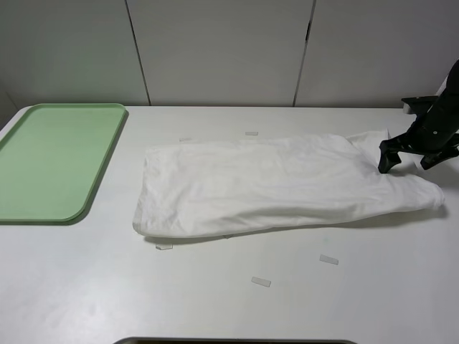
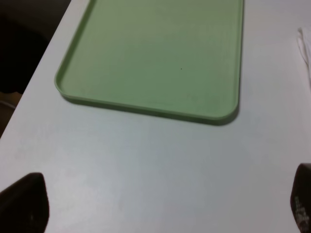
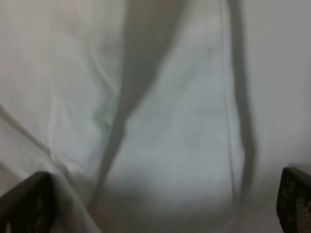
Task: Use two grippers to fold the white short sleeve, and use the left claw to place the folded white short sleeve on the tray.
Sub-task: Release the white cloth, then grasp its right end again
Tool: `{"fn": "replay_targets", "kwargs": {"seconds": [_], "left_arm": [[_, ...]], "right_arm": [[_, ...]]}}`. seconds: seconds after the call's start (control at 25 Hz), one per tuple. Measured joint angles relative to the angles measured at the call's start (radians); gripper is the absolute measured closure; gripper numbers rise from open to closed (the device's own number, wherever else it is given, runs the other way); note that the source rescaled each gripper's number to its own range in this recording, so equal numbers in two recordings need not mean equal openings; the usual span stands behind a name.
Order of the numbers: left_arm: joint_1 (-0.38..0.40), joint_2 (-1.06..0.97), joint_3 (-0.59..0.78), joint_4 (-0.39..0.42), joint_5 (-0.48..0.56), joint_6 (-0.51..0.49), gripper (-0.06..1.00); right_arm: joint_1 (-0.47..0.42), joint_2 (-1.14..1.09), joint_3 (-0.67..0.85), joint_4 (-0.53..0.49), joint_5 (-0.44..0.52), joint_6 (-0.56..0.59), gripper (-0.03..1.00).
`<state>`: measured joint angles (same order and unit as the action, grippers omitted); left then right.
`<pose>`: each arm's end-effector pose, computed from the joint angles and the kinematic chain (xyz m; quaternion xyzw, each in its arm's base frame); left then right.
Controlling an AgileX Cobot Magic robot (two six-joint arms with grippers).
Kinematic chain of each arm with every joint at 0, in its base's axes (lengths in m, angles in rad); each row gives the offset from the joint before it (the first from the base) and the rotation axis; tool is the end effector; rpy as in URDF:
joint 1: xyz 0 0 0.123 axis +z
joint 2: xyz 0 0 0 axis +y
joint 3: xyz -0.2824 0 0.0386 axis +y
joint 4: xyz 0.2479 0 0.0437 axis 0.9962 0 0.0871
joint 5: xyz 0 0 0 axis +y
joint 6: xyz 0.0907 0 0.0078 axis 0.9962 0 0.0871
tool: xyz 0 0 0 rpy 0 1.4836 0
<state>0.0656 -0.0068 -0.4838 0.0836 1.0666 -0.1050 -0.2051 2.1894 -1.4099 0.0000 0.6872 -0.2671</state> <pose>-0.0049 0.0064 0.2724 -0.0745 0.8532 0.0316 0.5153 0.4106 -0.0854 0.0981 -0.0309 0.9950 -0.0223 0.0929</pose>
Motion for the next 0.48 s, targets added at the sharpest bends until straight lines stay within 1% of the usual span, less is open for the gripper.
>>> {"fn": "replay_targets", "kwargs": {"seconds": [0.16, 0.24, 0.28, 0.32, 0.36, 0.44, 0.48], "left_arm": [[0.0, 0.0, 0.0, 0.0, 0.0, 0.0, -0.05], [0.0, 0.0, 0.0, 0.0, 0.0, 0.0, -0.05], [0.0, 0.0, 0.0, 0.0, 0.0, 0.0, -0.05], [0.0, 0.0, 0.0, 0.0, 0.0, 0.0, -0.05], [0.0, 0.0, 0.0, 0.0, 0.0, 0.0, -0.05], [0.0, 0.0, 0.0, 0.0, 0.0, 0.0, -0.05], [0.0, 0.0, 0.0, 0.0, 0.0, 0.0, -0.05]], "right_arm": [[-0.014, 0.01, -0.004, 0.03, 0.008, -0.002, -0.03], [-0.016, 0.018, -0.009, 0.044, 0.011, -0.022, -0.03], [-0.016, 0.02, -0.011, 0.055, 0.015, -0.038, -0.02], [-0.018, 0.022, -0.012, 0.074, 0.018, -0.054, 0.04], [-0.018, 0.022, -0.012, 0.074, 0.018, -0.054, 0.04], [-0.019, 0.023, -0.012, 0.101, 0.025, -0.077, 0.19], [-0.019, 0.024, -0.012, 0.11, 0.026, -0.086, 0.31]]}}
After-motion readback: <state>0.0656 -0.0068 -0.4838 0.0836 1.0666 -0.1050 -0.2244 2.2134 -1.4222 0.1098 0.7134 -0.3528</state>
